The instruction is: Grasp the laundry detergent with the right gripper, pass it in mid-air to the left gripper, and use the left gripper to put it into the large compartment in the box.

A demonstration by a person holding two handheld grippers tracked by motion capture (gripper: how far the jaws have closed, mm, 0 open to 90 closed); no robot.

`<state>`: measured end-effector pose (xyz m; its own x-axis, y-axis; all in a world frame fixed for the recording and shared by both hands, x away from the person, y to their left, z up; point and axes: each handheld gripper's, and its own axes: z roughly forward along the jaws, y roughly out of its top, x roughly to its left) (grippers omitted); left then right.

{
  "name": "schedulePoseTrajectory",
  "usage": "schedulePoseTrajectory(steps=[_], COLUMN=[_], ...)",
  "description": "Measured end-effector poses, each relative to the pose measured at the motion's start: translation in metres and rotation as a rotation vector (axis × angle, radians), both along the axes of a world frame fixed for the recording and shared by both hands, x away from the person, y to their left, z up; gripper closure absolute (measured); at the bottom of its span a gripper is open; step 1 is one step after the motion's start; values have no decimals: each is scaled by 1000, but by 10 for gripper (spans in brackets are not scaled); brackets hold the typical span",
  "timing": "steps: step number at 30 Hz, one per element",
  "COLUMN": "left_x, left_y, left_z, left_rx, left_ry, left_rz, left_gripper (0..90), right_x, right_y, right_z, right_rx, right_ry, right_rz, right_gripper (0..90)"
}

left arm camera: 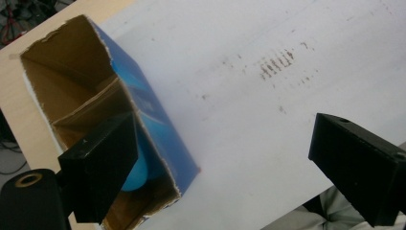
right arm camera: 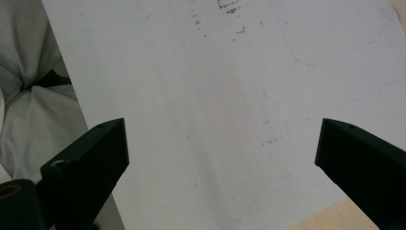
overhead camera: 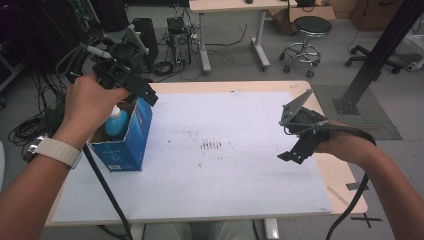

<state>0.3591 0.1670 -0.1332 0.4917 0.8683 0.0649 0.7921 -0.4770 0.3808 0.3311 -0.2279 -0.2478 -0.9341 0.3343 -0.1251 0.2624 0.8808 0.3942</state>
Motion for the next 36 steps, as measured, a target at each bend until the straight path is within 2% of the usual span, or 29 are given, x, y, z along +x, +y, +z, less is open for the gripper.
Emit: schedulePoseTrajectory(steps=[26,36], left_x=[9,12], left_y=[-50,-76], left_z=[-21,-34], left_rx=[27,68], left_ry=[58,91], left_rz=[-262,-389], left_gripper=[78,81], right_x=[5,6], right_y=[6,8], right_z=[-2,-4], right_rx=[-15,-23], right_ry=[24,32], right_rz=[-5,-8], right_gripper=[42,42])
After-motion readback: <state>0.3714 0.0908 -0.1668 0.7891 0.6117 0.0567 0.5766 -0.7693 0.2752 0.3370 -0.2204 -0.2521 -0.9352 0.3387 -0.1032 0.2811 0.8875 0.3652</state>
